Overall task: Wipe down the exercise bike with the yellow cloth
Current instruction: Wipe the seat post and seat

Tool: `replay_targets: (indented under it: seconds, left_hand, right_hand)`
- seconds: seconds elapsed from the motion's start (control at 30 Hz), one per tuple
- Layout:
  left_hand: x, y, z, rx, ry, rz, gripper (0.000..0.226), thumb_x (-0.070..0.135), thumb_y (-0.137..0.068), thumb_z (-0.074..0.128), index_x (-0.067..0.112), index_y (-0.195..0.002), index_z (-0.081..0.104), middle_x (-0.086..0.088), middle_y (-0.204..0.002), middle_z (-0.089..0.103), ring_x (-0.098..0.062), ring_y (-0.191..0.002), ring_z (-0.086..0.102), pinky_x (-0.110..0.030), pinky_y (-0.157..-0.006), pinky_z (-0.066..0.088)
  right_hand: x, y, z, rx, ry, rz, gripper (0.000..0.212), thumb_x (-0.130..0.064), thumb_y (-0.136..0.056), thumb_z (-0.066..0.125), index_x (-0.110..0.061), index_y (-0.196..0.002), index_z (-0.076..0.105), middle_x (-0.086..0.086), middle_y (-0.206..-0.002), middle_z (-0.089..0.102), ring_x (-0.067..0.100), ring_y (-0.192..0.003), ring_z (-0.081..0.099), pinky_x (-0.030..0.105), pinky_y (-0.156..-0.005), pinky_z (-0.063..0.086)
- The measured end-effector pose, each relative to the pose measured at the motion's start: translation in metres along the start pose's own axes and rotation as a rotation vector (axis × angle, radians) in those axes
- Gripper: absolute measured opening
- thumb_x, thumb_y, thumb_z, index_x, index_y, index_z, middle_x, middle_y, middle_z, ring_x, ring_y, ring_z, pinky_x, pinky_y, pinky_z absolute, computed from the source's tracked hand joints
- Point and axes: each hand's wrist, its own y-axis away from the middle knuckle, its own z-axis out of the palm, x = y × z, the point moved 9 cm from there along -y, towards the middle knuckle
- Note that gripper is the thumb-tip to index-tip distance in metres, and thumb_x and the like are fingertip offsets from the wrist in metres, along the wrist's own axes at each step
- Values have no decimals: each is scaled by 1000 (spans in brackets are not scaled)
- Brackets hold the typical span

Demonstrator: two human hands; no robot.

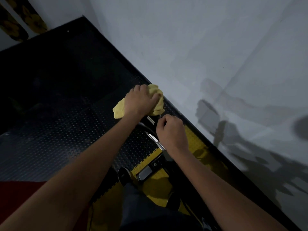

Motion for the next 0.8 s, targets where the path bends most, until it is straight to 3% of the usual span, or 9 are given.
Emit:
replay_targets:
  seconds: [0.1, 0.2, 0.33, 0.43, 0.5, 0.67, 0.8]
  left_hand:
    - [0, 36, -1, 156, -30, 84, 67, 58, -98, 35, 8, -142, 44, -13, -142, 49, -30, -129, 47, -44, -108, 38]
    - [-3, 42, 0, 179, -30, 70, 70, 58, -99, 34, 6, -145, 40, -15, -148, 44, -31, -135, 42, -46, -112, 34]
    - [0, 1, 2, 25, 2, -34, 58, 51, -99, 36, 5, -131, 50, -16, -127, 56, -33, -114, 55, -43, -92, 43]
    - [2, -24, 8, -108, 9, -139, 55, 51, -95, 35, 7, -119, 58, -13, -115, 62, -32, -101, 60, -38, -76, 43]
    - [3, -25, 8, -114, 23, -146, 53, 51, -94, 36, 8, -115, 59, -11, -112, 63, -31, -99, 61, -37, -75, 43]
    - [3, 17, -3, 109, 24, 62, 59, 52, -97, 36, 8, -133, 51, -12, -132, 56, -31, -120, 53, -42, -101, 41]
    - [-3, 54, 2, 154, 27, 106, 68, 53, -101, 30, 7, -151, 34, -15, -156, 33, -31, -145, 30, -46, -119, 25]
  right_hand:
    - [1, 2, -2, -2, 1, 11, 35, -23, -101, 44, -19, -66, 44, 1, -67, 51, 12, -52, 42, 22, -47, 26]
    - [-2, 1, -2, -6, 3, 13, 35, -24, -101, 43, -19, -67, 43, 1, -68, 51, 13, -53, 44, 25, -48, 28]
    - [-2, -2, -2, 9, 10, 1, 37, -22, -102, 45, -19, -65, 42, 1, -66, 48, 13, -52, 41, 24, -47, 26]
    - [1, -4, 1, -7, 11, 2, 34, -22, -102, 42, -10, -73, 53, 6, -71, 55, 19, -59, 52, 31, -50, 34]
    - [1, -4, 1, -12, 10, -1, 34, -23, -102, 42, -9, -74, 54, 6, -72, 56, 20, -61, 55, 34, -50, 40]
    - [-1, 1, -4, 2, -1, 15, 37, -25, -102, 45, -22, -65, 42, 0, -66, 51, 14, -55, 47, 26, -48, 32]
    - [1, 0, -4, 2, -13, 41, 36, -25, -100, 44, -22, -65, 41, 0, -69, 52, 15, -58, 48, 25, -49, 29]
